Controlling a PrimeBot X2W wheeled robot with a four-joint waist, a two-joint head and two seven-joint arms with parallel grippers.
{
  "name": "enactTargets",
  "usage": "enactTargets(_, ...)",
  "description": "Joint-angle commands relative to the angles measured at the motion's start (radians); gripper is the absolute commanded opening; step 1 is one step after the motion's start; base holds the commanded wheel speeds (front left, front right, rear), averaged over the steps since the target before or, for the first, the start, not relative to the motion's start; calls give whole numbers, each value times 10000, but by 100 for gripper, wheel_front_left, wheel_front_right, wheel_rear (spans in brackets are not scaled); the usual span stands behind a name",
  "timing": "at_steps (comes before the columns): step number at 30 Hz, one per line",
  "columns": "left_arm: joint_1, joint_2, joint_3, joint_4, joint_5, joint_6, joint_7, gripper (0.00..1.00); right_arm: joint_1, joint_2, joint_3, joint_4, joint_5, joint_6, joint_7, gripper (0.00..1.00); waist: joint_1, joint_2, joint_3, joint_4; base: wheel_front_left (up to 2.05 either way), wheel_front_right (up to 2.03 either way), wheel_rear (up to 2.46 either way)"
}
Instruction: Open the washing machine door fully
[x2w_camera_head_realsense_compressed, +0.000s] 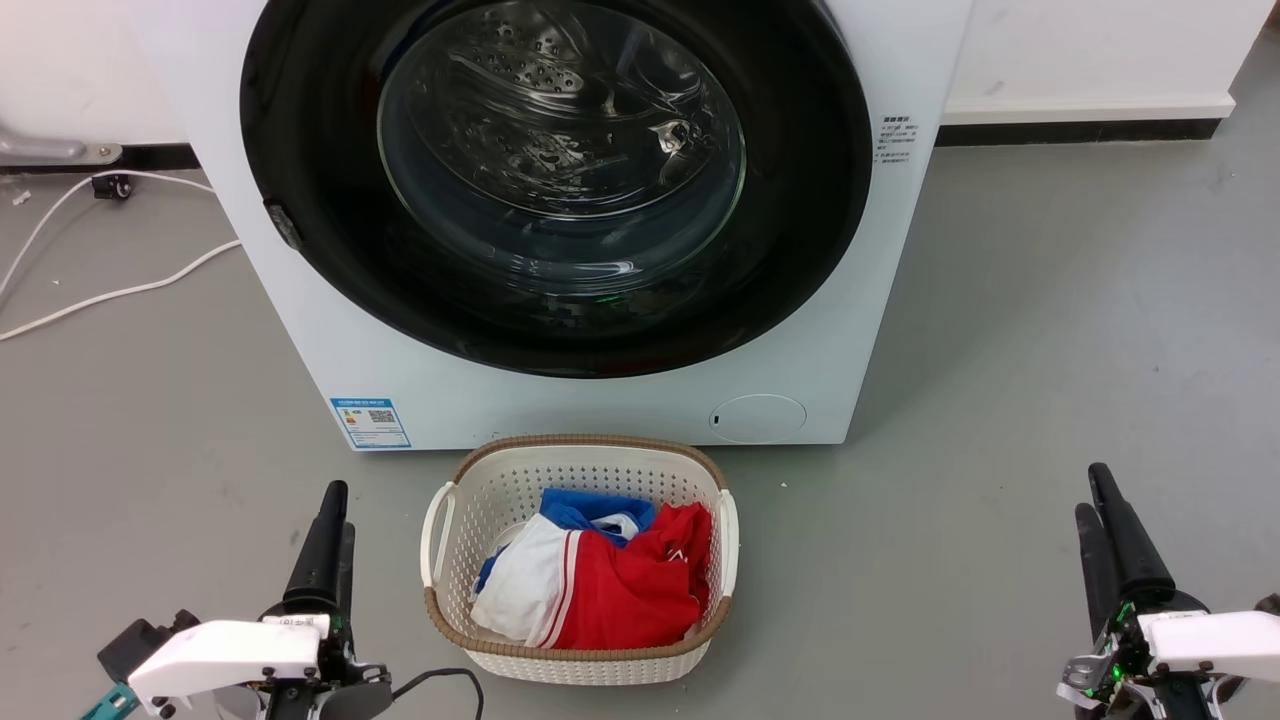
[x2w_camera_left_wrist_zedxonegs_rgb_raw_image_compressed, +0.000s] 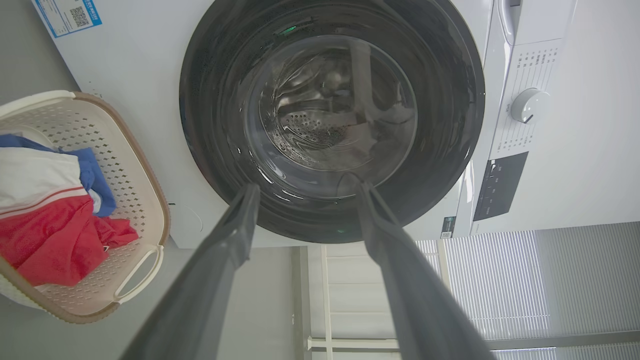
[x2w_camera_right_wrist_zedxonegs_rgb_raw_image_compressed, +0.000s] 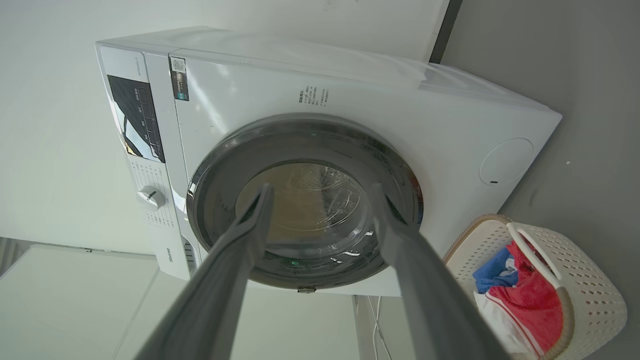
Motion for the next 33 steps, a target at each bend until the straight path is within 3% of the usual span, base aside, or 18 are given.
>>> enactTargets(1,-101,31,30,-338,398,70,-117,100,-65,-35,-41,-340,-445,15,-117,100,0,0,3,0,0,0,0)
enactTargets(20,143,102,-759,-1287,5004,969,-865,100,499,-35,438,-1686,-5032,17,-862,100,0,0,3,23,0,0,0)
enactTargets(33,304,527,-1572,-1629,7102,1627,-1321,100,895,-35,616,-1988,-7651,19,-1321,100,0,0,-26,38,0,0,0)
